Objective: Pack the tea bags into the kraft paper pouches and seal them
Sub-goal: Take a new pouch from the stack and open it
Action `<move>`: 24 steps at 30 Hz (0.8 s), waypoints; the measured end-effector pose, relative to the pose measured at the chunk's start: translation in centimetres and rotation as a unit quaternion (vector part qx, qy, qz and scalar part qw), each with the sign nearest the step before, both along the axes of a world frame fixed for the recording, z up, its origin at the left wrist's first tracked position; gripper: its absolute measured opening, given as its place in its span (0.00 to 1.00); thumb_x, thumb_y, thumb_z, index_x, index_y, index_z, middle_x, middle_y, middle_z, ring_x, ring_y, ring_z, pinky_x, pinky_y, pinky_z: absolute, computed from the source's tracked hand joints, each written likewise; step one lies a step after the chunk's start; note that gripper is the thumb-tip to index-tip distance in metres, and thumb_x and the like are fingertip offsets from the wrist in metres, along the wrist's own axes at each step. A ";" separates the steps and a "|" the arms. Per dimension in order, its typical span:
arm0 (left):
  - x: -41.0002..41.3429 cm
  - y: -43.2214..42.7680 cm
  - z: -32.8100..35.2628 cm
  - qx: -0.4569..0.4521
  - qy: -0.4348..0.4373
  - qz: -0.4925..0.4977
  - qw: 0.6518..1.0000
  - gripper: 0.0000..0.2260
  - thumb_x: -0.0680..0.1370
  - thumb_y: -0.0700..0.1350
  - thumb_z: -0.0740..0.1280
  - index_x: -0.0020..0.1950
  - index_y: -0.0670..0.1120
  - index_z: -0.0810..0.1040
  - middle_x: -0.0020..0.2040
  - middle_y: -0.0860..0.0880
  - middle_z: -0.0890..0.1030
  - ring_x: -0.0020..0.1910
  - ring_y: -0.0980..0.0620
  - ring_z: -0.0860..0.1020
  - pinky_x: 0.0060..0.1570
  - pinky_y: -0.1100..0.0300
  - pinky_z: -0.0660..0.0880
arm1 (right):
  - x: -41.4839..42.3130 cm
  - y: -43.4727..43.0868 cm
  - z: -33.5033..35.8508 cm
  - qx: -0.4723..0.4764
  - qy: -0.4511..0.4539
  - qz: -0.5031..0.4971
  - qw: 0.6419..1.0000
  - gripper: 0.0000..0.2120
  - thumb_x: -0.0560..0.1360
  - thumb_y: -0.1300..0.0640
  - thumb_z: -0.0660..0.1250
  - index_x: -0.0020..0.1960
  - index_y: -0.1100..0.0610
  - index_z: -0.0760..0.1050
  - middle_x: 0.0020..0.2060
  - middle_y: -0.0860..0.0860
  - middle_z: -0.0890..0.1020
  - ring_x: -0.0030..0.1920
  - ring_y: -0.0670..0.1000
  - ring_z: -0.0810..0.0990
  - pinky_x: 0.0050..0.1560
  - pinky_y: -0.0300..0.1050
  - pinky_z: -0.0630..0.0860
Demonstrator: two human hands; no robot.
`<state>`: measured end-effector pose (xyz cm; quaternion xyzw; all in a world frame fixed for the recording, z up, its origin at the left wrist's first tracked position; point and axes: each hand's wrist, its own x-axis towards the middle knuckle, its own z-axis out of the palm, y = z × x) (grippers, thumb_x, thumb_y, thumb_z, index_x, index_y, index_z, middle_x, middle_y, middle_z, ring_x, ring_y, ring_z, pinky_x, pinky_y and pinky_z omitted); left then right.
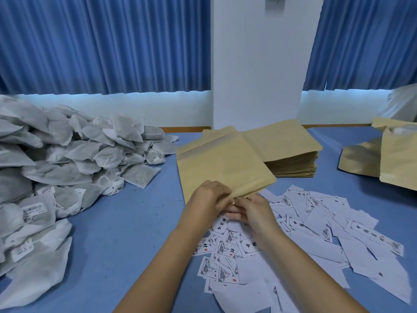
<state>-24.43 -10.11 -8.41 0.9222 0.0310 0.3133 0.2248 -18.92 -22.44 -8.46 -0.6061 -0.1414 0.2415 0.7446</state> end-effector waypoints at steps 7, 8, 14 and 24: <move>0.2 -1.5 0.2 0.073 0.096 0.085 0.989 0.13 0.76 0.38 0.60 0.56 0.41 0.81 0.51 0.43 0.79 0.52 0.45 0.76 0.49 0.54 0.70 | -0.6 0.8 0.0 0.030 0.039 -0.037 0.998 0.09 0.77 0.71 0.59 0.40 0.63 0.74 0.33 0.58 0.79 0.31 0.52 0.78 0.35 0.42 0.81; 0.2 -1.6 0.3 0.077 0.102 0.088 0.988 0.13 0.76 0.38 0.60 0.55 0.41 0.81 0.49 0.43 0.79 0.50 0.45 0.76 0.48 0.53 0.70 | -0.6 0.9 -0.1 0.037 0.045 -0.045 0.997 0.08 0.77 0.71 0.60 0.41 0.64 0.74 0.35 0.58 0.80 0.34 0.53 0.79 0.40 0.44 0.81; 0.2 -1.9 0.1 0.056 0.106 0.098 0.988 0.10 0.78 0.40 0.60 0.52 0.38 0.79 0.50 0.43 0.78 0.51 0.47 0.74 0.49 0.53 0.70 | -0.5 1.2 -0.7 -0.008 0.021 -0.026 0.999 0.13 0.79 0.71 0.54 0.45 0.66 0.77 0.36 0.58 0.82 0.35 0.53 0.82 0.46 0.49 0.82; -1.8 -0.8 1.9 0.091 -0.109 0.207 0.968 0.09 0.68 0.36 0.72 0.43 0.41 0.74 0.38 0.45 0.74 0.35 0.45 0.74 0.28 0.57 0.61 | -0.7 0.4 0.3 -0.071 -0.058 -0.068 0.993 0.16 0.76 0.72 0.55 0.33 0.62 0.71 0.33 0.60 0.80 0.26 0.48 0.82 0.23 0.34 0.73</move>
